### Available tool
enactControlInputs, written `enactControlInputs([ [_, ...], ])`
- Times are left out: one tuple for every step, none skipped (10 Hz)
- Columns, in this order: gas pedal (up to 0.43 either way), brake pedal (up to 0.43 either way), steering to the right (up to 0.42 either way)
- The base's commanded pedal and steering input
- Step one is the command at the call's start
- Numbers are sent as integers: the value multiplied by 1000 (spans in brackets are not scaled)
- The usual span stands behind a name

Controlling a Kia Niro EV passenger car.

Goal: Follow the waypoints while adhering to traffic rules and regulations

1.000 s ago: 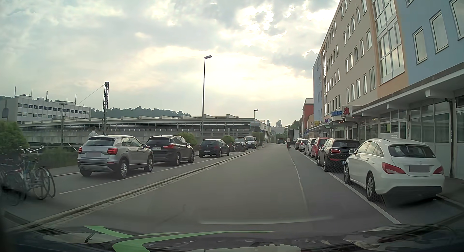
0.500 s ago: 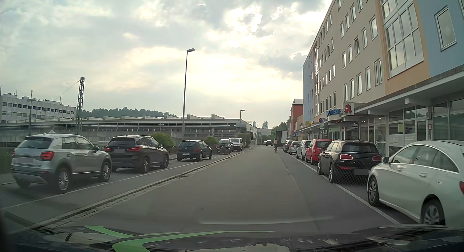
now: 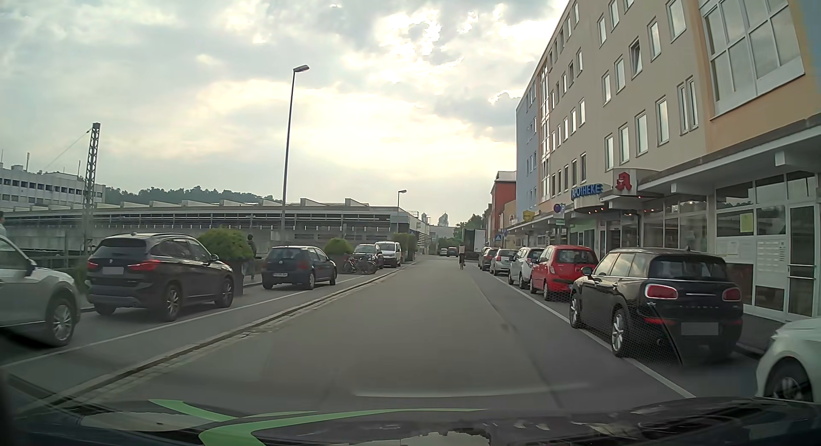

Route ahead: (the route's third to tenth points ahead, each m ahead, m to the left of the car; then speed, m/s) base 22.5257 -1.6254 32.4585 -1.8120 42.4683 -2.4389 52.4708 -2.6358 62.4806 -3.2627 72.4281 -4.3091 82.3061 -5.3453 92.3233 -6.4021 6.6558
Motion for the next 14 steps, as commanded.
enactControlInputs([
  [110, 0, 58],
  [98, 0, 53],
  [98, 0, 46],
  [98, 0, 36],
  [87, 0, 27],
  [87, 0, 21],
  [87, 0, 17],
  [87, 0, 12],
  [79, 0, 11],
  [79, 0, 10],
  [67, 0, 8],
  [59, 0, 6],
  [59, 0, 5],
  [59, 0, 3],
])
